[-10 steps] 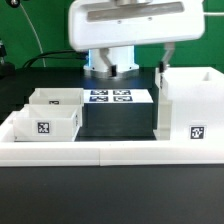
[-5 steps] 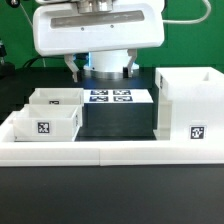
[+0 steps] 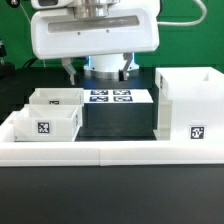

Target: Assemble drawer

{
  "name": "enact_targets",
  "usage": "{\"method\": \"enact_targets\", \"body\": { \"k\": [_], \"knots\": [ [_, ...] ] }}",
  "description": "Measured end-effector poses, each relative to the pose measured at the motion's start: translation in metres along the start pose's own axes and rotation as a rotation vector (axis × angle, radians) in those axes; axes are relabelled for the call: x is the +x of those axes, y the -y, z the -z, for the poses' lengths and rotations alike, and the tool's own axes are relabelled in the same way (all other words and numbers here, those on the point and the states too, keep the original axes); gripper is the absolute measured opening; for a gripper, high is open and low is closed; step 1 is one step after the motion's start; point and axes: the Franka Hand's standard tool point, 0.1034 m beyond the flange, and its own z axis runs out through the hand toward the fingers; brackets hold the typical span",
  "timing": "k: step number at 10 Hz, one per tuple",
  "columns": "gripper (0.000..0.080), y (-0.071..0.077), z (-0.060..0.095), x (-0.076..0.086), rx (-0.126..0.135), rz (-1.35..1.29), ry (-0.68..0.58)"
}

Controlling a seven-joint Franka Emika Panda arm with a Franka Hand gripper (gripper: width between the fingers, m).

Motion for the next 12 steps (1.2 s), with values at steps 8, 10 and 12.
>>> {"method": "enact_targets", "body": {
  "k": [8,10,12],
  "knots": [
    [0.0649,-0.037,-0.046,-0.024,-0.05,-0.004,-0.001],
    [0.0649,-0.037,-0.046,-0.024,-0.05,-0.004,0.0],
    [0.0649,-0.039,-0.047,-0.026,-0.047,0.016,0.013]
  ]
}}
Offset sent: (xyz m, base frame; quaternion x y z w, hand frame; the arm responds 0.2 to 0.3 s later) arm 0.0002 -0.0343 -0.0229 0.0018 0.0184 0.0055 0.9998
